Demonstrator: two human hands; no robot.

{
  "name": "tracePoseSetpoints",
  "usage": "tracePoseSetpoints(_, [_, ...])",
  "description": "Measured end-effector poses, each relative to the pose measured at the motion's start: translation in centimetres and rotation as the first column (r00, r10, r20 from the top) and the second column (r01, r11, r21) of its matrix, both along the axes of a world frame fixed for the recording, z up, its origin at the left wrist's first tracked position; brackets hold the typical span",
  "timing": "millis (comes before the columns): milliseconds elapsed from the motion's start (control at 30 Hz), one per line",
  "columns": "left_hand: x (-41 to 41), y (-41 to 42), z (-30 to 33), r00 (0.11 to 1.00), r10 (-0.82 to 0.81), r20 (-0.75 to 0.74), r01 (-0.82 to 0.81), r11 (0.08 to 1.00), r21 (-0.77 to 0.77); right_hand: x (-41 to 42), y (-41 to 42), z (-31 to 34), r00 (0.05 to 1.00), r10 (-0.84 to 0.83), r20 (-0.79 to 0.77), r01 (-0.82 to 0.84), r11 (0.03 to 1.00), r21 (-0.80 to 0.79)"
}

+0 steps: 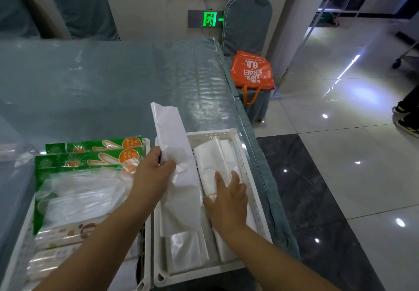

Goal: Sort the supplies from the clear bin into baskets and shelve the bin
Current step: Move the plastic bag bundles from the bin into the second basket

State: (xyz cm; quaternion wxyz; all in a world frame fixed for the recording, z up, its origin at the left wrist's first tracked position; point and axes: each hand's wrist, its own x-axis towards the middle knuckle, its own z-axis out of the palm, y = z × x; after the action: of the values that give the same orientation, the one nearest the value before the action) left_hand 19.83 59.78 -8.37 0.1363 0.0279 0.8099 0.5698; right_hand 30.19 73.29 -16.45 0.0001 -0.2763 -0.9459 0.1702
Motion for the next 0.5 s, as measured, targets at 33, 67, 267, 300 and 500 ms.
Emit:
tracePoseSetpoints(33, [0.0, 0.1, -0.1, 1.0, -0.002, 0.005, 0.002, 1.0, -0.002, 0.0, -0.3, -0.1, 1.0, 0.015, 0.007, -0.015, 1.0, 0.001])
tracePoseSetpoints(67, [-0.1, 0.3, -0.2, 1.0, -0.004, 0.01, 0.004, 1.0, -0.001, 0.0, -0.3, -0.1, 0.999, 0.036, 0.018, -0.036, 0.999, 0.015])
tracePoseSetpoints(267, [0.0, 0.9, -0.5, 1.0, -0.018, 0.019, 0.018, 1.0, -0.004, 0.5, 1.2, -0.8, 0.924, 0.372, 0.083, -0.381, 0.907, 0.178])
tracePoseSetpoints(300, [0.0, 1.0, -0.6, 1.0, -0.02, 0.024, 0.02, 1.0, -0.006, 0.5, 1.5, -1.0, 0.903, 0.421, 0.083, -0.429, 0.884, 0.183])
tracePoseSetpoints(500, [0.3, 1.1, -1.2, 0.998, -0.03, 0.051, 0.032, 0.999, -0.043, 0.7, 2.7, -1.2, 0.884, 0.464, 0.059, -0.468, 0.88, 0.087])
